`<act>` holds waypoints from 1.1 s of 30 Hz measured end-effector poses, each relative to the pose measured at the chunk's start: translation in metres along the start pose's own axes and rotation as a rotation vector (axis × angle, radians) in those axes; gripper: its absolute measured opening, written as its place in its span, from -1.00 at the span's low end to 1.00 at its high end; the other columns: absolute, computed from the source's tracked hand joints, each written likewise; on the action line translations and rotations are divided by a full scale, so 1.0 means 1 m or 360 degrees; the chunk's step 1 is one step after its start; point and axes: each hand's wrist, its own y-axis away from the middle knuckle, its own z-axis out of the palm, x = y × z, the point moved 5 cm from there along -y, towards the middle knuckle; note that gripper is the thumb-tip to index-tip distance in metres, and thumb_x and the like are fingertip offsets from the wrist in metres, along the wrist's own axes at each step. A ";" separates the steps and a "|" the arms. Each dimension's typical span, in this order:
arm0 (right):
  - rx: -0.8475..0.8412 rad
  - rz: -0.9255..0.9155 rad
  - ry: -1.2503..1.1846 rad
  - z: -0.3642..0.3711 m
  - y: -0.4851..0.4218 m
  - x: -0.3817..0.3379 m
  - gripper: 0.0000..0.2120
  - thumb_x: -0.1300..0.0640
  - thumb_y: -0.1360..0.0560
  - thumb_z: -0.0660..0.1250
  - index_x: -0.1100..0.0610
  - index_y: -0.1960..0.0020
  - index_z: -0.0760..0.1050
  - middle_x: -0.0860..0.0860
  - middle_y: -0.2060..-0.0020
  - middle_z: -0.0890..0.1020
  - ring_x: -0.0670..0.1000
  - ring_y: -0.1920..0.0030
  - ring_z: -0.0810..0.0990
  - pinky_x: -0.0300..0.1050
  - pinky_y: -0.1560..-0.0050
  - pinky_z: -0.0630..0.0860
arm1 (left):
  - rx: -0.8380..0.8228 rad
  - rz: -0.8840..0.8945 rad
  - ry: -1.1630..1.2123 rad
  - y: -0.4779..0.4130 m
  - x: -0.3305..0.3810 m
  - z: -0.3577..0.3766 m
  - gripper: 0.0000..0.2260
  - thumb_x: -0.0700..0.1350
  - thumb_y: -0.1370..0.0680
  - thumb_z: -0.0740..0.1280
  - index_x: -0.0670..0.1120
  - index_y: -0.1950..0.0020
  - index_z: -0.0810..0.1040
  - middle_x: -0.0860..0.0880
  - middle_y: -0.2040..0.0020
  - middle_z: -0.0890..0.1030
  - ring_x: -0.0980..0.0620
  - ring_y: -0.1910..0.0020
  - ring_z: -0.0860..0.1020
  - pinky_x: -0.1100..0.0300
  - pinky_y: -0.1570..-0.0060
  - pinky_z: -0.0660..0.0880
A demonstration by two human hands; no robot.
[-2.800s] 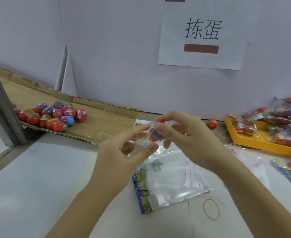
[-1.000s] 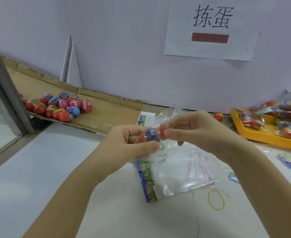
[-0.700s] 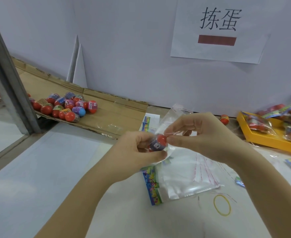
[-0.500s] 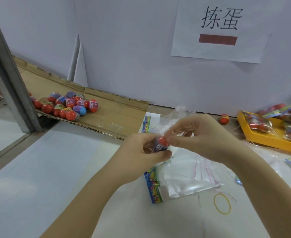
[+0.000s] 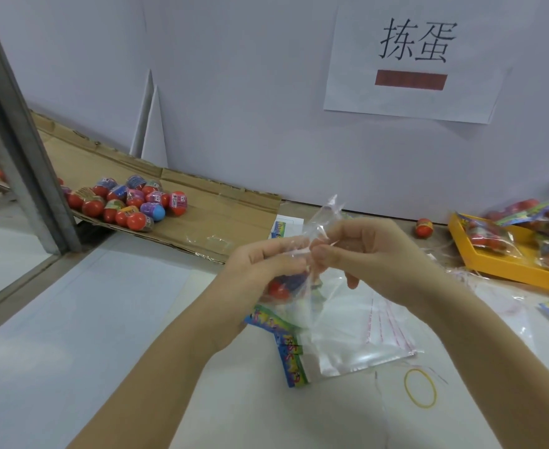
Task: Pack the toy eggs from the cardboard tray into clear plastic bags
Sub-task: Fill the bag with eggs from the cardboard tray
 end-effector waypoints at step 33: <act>0.0135 0.0467 -0.0343 -0.012 0.004 0.009 -0.77 -0.01 -0.54 0.29 0.15 -0.03 0.50 0.01 0.11 0.72 -0.02 0.57 0.46 -0.25 0.60 0.16 | 0.0311 0.0140 0.0530 -0.001 -0.010 -0.006 -0.60 -0.18 -0.19 0.49 -0.19 -0.01 0.68 -0.19 0.09 0.71 -0.05 0.20 0.70 0.16 0.21 0.65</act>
